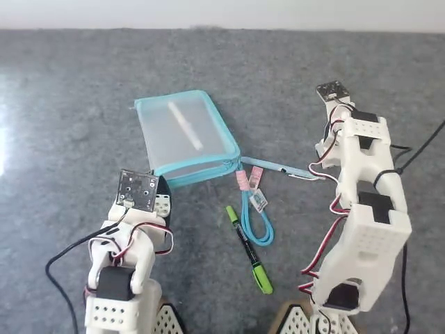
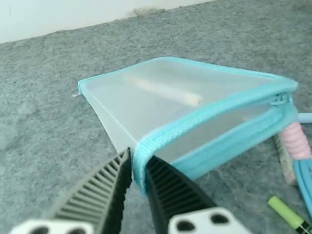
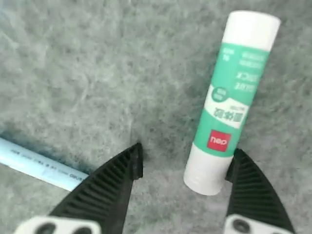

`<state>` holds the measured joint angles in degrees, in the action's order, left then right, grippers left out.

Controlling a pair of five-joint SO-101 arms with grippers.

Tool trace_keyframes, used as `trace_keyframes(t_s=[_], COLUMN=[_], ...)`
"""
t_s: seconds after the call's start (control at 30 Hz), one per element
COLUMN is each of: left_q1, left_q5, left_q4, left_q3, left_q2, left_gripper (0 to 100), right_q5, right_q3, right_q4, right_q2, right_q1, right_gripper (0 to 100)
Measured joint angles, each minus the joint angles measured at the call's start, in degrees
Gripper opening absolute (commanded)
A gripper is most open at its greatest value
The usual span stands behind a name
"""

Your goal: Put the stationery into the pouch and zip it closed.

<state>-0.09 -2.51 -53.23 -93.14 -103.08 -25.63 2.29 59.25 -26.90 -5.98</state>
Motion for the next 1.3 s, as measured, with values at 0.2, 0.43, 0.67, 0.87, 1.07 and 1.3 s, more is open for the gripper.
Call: trace_keyframes(t_s=[0.2, 0.43, 0.67, 0.87, 1.07, 1.3], left_q1=[0.0, 0.0, 0.0, 0.0, 0.0, 0.0], left_q5=[0.0, 0.0, 0.0, 0.0, 0.0, 0.0], left_q4=[0.0, 0.0, 0.0, 0.0, 0.0, 0.0], left_q3=[0.0, 0.0, -0.6, -0.6, -0.6, -0.6], left_q2=[0.0, 0.0, 0.0, 0.0, 0.0, 0.0], left_gripper=[1, 1, 1, 1, 1, 1], right_q5=[0.0, 1.5, 4.7, 4.0, 0.4, 3.6], right_q3=[-0.1, -0.1, 0.0, 0.0, 2.6, 9.9], right_q4=[-0.4, 1.4, 15.6, 28.5, 40.6, 40.3], right_q2=[0.1, 0.6, 14.4, 32.6, 46.7, 51.0], right_q1=[-0.4, -0.9, -0.5, 4.7, 25.8, 46.9], right_gripper=[7.9, 0.8, 0.9, 0.9, 0.9, 0.9])
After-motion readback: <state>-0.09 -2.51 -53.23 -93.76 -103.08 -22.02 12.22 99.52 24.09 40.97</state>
